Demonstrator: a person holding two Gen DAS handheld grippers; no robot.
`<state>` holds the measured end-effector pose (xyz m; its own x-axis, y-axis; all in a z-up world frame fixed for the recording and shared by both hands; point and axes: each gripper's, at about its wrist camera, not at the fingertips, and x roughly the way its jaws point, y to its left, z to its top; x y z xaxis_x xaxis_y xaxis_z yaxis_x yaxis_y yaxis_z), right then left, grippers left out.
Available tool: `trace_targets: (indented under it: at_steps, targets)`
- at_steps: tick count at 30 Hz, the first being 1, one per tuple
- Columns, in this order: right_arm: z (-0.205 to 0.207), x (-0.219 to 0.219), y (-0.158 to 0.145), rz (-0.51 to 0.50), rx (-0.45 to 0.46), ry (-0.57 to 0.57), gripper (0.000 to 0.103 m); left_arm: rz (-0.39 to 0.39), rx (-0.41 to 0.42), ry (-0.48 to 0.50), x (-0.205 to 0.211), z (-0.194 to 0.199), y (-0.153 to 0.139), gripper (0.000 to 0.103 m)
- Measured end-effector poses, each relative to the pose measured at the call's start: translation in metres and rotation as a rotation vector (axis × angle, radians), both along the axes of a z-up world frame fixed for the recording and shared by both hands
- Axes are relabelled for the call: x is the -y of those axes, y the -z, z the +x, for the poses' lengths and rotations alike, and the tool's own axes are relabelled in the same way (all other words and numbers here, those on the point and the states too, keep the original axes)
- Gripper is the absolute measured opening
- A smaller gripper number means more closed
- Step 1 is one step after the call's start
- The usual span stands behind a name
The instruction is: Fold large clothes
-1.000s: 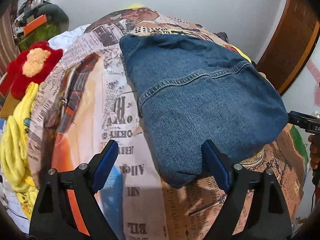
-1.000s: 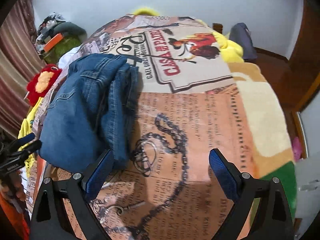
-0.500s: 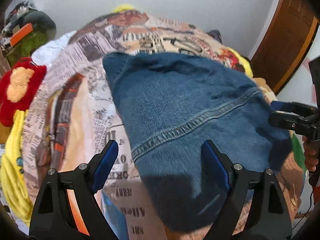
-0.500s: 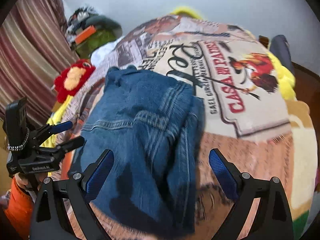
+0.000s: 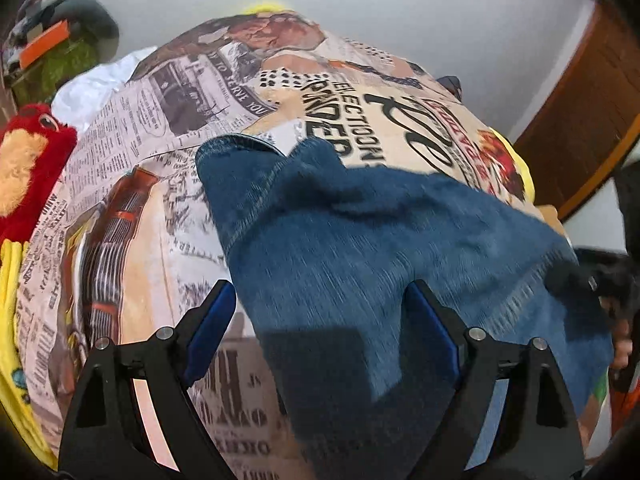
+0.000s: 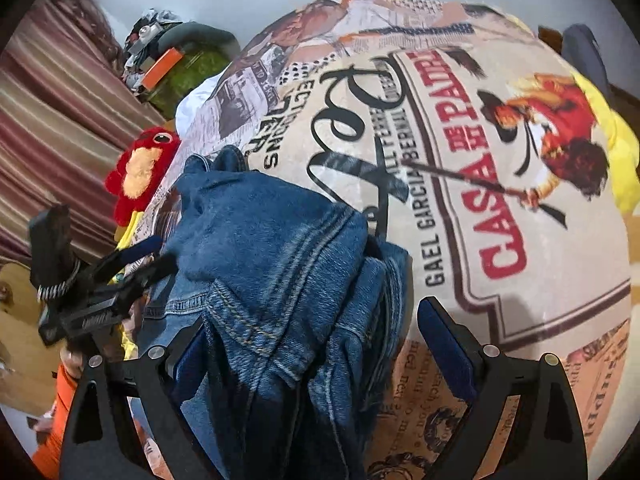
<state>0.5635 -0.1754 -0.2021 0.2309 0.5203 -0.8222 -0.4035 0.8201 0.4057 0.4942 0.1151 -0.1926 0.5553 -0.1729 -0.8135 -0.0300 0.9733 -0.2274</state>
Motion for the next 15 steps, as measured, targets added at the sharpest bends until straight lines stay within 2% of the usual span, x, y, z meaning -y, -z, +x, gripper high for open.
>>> trace_targets:
  at_steps: [3, 6, 9, 12, 15]
  targets:
    - [-0.008, -0.002, -0.014, 0.018, 0.019, -0.015, 0.095, -0.034, -0.002, -0.026, -0.007, 0.011, -0.004, 0.087]
    - [-0.015, 0.002, -0.035, 0.062, 0.078, -0.009, 0.095, -0.036, -0.002, -0.021, -0.006, 0.019, -0.006, 0.087]
    - [-0.01, 0.004, -0.043, 0.084, 0.104, 0.025, 0.095, -0.021, -0.037, 0.0, 0.001, 0.03, 0.003, 0.087]
    - [0.005, -0.003, -0.024, 0.033, 0.046, 0.05, 0.095, 0.039, -0.042, -0.004, 0.006, 0.038, 0.013, 0.087]
    - [0.014, -0.003, 0.007, -0.058, 0.011, 0.074, 0.095, 0.049, -0.03, -0.017, 0.004, 0.036, 0.016, 0.088]
